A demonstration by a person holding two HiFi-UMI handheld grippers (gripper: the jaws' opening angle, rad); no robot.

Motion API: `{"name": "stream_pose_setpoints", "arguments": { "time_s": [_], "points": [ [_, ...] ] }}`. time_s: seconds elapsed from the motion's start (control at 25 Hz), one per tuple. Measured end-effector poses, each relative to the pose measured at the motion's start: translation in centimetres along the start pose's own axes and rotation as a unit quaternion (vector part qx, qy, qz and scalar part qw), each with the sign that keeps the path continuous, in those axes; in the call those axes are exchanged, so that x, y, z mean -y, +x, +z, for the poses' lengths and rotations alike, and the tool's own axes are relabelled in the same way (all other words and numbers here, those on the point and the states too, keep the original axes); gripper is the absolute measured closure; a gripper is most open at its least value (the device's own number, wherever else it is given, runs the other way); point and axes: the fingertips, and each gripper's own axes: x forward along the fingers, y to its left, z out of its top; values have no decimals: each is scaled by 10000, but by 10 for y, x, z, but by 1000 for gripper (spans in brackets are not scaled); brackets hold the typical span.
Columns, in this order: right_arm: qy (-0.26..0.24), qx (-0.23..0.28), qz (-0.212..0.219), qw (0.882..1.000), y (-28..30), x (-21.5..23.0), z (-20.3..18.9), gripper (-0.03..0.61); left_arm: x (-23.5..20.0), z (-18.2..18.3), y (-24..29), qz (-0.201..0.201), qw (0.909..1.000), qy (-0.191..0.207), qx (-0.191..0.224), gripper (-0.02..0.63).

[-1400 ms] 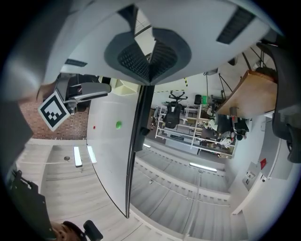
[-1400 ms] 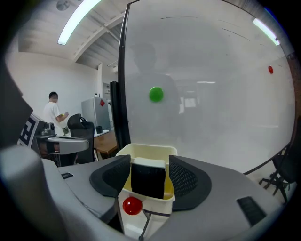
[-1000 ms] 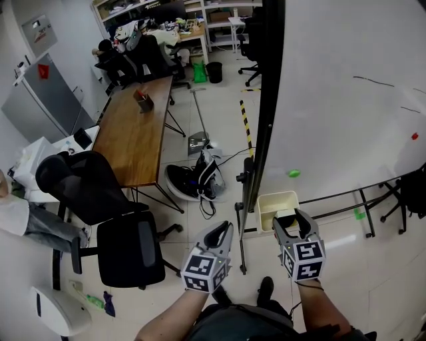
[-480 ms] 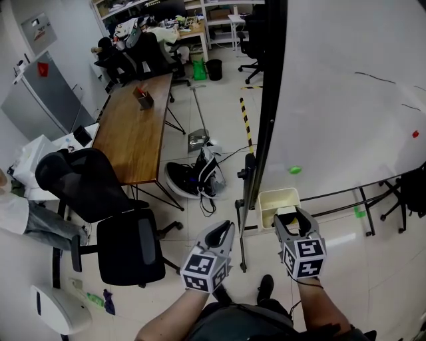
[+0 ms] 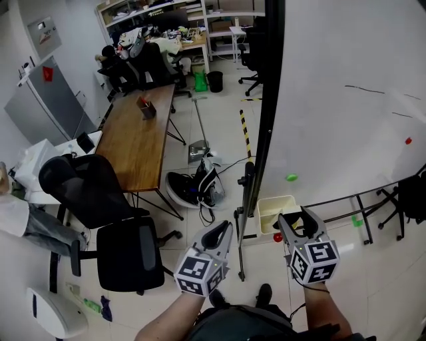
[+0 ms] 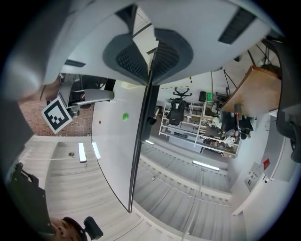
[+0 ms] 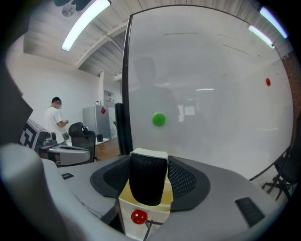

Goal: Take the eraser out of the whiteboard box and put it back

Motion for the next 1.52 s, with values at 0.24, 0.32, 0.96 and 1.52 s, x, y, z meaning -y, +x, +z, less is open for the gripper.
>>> {"name": "stream_pose_setpoints", "arguments": {
  "time_s": [0.24,0.32,0.96,1.52],
  "points": [
    [-111,614,203,9978,-35,-14,68,313,13,50,-20,-44,9984,242,500,571],
    [-127,793,278,9964,-46,-18,89,313,17,68,-28,-24,9973,288,677,578],
    [-296,1292,539,9897,-88,-35,144,314,42,137,-69,39,9898,636,1273,591],
    [-301,1306,583,9893,-90,-35,145,314,49,133,-66,-72,9910,666,1161,592]
  ]
}}
